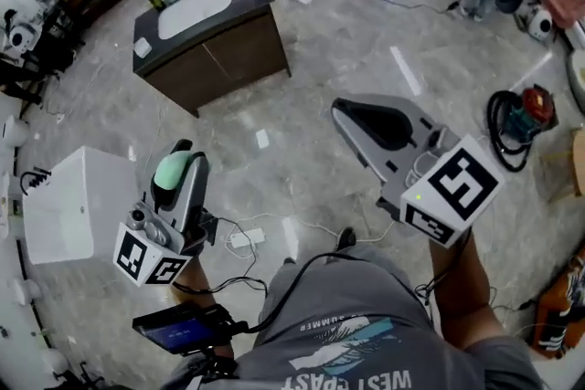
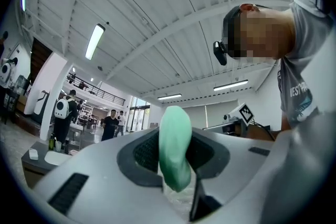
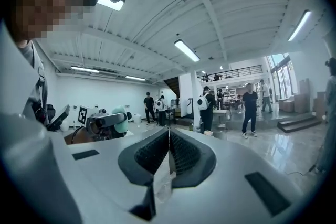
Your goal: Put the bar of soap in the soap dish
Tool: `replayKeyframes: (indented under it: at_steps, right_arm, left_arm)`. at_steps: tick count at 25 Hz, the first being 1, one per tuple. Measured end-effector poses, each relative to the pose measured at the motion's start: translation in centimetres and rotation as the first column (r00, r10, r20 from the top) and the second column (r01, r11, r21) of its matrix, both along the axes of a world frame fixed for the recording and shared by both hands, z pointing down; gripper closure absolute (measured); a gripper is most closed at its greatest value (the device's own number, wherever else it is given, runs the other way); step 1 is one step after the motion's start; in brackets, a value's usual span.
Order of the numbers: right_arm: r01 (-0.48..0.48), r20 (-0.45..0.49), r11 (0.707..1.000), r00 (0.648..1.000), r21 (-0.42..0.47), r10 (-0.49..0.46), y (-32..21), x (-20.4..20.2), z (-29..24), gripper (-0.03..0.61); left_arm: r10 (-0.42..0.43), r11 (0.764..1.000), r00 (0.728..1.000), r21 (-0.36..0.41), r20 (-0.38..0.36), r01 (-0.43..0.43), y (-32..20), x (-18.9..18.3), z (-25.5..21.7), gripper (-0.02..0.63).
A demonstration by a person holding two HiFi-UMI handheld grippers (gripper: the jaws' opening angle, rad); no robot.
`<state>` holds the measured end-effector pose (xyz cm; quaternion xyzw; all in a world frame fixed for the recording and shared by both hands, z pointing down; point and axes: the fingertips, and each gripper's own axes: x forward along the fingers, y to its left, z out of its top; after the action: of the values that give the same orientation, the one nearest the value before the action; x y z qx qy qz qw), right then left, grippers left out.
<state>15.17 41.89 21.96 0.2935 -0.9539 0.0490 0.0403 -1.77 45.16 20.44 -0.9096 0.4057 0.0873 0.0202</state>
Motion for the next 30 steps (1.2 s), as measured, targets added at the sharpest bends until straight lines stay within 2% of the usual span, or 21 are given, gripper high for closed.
replayKeyframes:
  at_steps: [4,7,11,15,23,27,30]
  right_arm:
    - [0.022,-0.005,1.0,1.0,-0.011,-0.022,-5.0,2.5,-1.9,0.571]
    - [0.058,0.003,0.998,0.998,0.003,-0.058,-7.5,2.3,-0.9,0.571]
    - [0.048,0.028,0.998,0.999,-0.046,-0.047,-9.3,1.7,0.9,0.571]
    - [0.004,0.02,1.0,1.0,-0.016,-0.003,-12.9,1.3,-1.1,0.571]
    - [-0.109,0.009,0.994,0.994,0.013,0.109,-18.9,-3.4,-2.2,0.571]
    - [-0.134,0.008,0.991,0.991,0.028,0.134,-22.1,-5.7,-3.0,0.571]
    - [-0.118,-0.002,0.993,0.993,0.031,0.118,-23.7,-7.2,-3.1,0.571]
  left_arm:
    - [-0.029,1.0,0.999,0.012,-0.028,0.029,-3.9,2.5,-1.9,0.501]
    - [-0.069,0.998,0.997,0.001,-0.027,0.069,-5.3,2.6,-0.4,0.5]
    - [-0.049,0.998,0.999,-0.029,0.007,0.05,-7.8,2.0,0.1,0.501]
    - [-0.01,1.0,1.0,-0.009,-0.023,0.01,-12.3,1.2,-0.1,0.501]
    - [0.088,0.996,0.996,0.024,-0.034,-0.087,-19.5,-4.3,-1.4,0.501]
    - [0.108,0.994,0.993,0.035,-0.036,-0.107,-23.2,-6.9,-2.0,0.502]
    - [0.106,0.994,0.993,0.033,-0.048,-0.105,-24.8,-8.1,-2.0,0.501]
